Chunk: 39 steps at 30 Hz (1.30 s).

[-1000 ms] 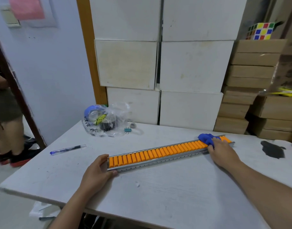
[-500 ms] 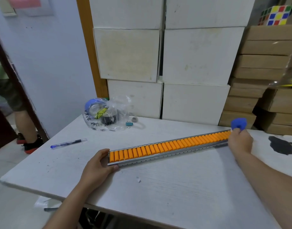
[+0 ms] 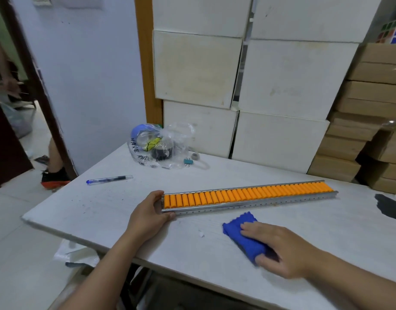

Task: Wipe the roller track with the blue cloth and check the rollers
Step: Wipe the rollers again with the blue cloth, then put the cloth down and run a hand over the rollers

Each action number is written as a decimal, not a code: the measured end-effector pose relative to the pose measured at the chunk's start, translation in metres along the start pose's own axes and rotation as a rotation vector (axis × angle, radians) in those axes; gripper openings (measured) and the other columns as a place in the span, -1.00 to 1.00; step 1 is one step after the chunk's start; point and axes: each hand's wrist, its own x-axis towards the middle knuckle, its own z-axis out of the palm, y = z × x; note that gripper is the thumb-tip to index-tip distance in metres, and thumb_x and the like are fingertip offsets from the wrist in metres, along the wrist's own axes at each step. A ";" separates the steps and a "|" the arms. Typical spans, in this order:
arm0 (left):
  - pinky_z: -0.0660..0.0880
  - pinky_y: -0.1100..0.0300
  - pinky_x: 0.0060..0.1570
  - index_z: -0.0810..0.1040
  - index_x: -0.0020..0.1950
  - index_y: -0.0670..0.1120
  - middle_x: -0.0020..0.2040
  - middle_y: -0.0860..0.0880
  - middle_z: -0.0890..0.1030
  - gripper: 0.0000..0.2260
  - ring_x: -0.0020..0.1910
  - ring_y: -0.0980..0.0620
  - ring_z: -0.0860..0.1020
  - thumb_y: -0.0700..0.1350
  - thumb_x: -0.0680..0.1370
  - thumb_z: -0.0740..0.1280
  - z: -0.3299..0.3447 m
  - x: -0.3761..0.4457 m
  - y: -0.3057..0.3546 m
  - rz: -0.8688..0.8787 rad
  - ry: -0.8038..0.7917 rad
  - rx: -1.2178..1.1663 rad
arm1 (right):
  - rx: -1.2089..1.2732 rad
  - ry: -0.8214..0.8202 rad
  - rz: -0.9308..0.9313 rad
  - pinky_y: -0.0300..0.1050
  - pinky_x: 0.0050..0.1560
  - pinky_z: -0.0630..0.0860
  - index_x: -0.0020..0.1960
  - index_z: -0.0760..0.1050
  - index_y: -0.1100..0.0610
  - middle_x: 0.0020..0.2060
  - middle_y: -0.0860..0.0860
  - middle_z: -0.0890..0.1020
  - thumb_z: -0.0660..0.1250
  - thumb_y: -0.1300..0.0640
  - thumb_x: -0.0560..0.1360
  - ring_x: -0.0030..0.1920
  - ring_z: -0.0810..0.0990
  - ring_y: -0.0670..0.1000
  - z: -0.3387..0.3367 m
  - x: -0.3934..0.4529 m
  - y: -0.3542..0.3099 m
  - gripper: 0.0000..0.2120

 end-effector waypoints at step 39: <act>0.37 0.13 0.12 0.38 0.40 0.01 0.31 0.00 0.53 -0.33 0.26 0.00 0.48 -0.06 0.33 0.54 -0.001 0.002 -0.001 -0.007 0.000 0.024 | -0.102 0.135 0.394 -0.02 0.53 -0.09 0.56 0.00 0.07 0.56 0.02 0.06 -0.33 -0.49 0.33 0.55 -0.02 -0.03 -0.016 0.054 0.080 -0.03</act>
